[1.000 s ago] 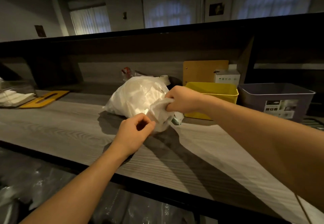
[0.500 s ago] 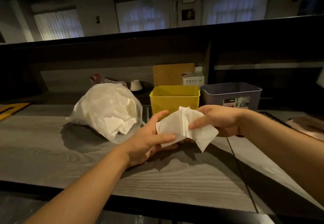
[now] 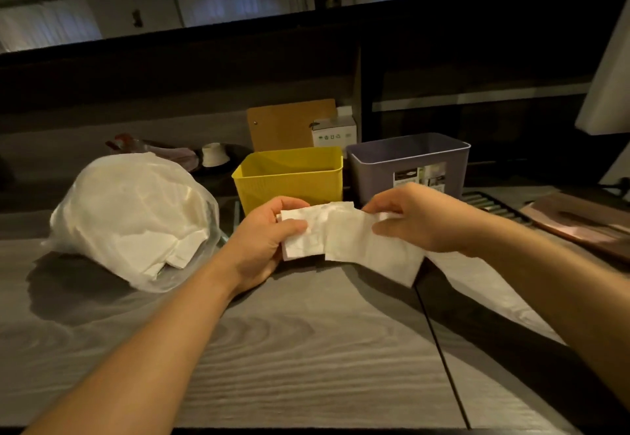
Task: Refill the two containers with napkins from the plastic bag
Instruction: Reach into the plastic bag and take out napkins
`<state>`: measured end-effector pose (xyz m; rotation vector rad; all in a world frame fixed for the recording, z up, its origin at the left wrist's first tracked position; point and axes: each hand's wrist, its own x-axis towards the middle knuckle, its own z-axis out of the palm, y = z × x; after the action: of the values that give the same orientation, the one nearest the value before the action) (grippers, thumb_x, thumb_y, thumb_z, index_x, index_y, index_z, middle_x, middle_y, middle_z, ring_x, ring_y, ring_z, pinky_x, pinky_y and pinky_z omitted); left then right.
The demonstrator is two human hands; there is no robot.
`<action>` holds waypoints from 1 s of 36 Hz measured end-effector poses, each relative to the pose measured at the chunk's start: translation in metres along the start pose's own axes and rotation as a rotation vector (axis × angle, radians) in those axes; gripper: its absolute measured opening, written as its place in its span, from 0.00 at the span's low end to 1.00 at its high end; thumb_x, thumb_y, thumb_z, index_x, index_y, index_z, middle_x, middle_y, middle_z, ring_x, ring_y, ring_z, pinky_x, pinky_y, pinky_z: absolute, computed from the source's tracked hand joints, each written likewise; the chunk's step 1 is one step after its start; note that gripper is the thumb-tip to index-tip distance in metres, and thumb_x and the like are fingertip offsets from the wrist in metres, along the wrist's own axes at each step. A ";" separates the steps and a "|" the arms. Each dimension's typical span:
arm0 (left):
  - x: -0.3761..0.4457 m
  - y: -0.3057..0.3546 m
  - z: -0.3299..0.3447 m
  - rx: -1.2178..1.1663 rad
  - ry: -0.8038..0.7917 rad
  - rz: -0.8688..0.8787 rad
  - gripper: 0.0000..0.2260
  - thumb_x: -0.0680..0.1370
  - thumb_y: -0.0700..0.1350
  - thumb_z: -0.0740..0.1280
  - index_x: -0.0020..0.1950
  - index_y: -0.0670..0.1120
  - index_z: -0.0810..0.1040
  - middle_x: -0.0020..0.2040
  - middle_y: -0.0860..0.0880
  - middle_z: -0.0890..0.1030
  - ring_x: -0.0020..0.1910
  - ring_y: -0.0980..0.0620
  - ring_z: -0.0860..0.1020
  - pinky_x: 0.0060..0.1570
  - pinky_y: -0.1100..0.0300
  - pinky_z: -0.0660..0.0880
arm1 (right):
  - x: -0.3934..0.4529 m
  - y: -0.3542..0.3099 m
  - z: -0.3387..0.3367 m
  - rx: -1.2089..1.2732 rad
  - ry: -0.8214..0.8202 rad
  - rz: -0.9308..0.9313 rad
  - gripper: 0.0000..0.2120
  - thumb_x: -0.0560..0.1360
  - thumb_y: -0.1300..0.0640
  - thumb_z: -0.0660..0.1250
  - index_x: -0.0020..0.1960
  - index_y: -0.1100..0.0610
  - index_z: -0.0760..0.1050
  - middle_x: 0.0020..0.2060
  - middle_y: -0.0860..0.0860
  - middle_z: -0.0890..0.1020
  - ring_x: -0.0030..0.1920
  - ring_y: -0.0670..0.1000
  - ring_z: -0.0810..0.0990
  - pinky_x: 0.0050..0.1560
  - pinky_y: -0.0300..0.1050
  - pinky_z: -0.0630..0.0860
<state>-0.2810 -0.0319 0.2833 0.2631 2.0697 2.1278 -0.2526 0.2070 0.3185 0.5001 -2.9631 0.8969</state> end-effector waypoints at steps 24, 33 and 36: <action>-0.015 0.001 0.005 0.149 -0.088 0.049 0.15 0.85 0.41 0.59 0.63 0.59 0.77 0.54 0.53 0.85 0.55 0.52 0.84 0.56 0.50 0.82 | 0.005 0.004 0.023 0.089 0.124 0.045 0.21 0.75 0.51 0.73 0.66 0.46 0.72 0.43 0.45 0.82 0.37 0.42 0.81 0.36 0.36 0.76; -0.016 0.003 0.006 0.076 -0.049 0.007 0.15 0.85 0.40 0.57 0.64 0.54 0.78 0.60 0.48 0.83 0.57 0.51 0.84 0.54 0.53 0.82 | 0.004 0.004 0.021 0.424 0.058 0.161 0.05 0.74 0.58 0.75 0.49 0.55 0.80 0.36 0.52 0.86 0.33 0.48 0.83 0.36 0.39 0.80; -0.016 0.003 0.006 0.052 -0.023 -0.013 0.15 0.86 0.39 0.57 0.65 0.53 0.78 0.61 0.47 0.82 0.56 0.51 0.84 0.51 0.55 0.82 | 0.005 0.006 0.020 0.401 0.078 0.205 0.03 0.74 0.58 0.74 0.47 0.54 0.81 0.41 0.51 0.85 0.36 0.48 0.84 0.37 0.37 0.79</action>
<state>-0.2644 -0.0300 0.2864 0.2786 2.1105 2.0566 -0.2571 0.1997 0.2986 0.1557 -2.8020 1.5060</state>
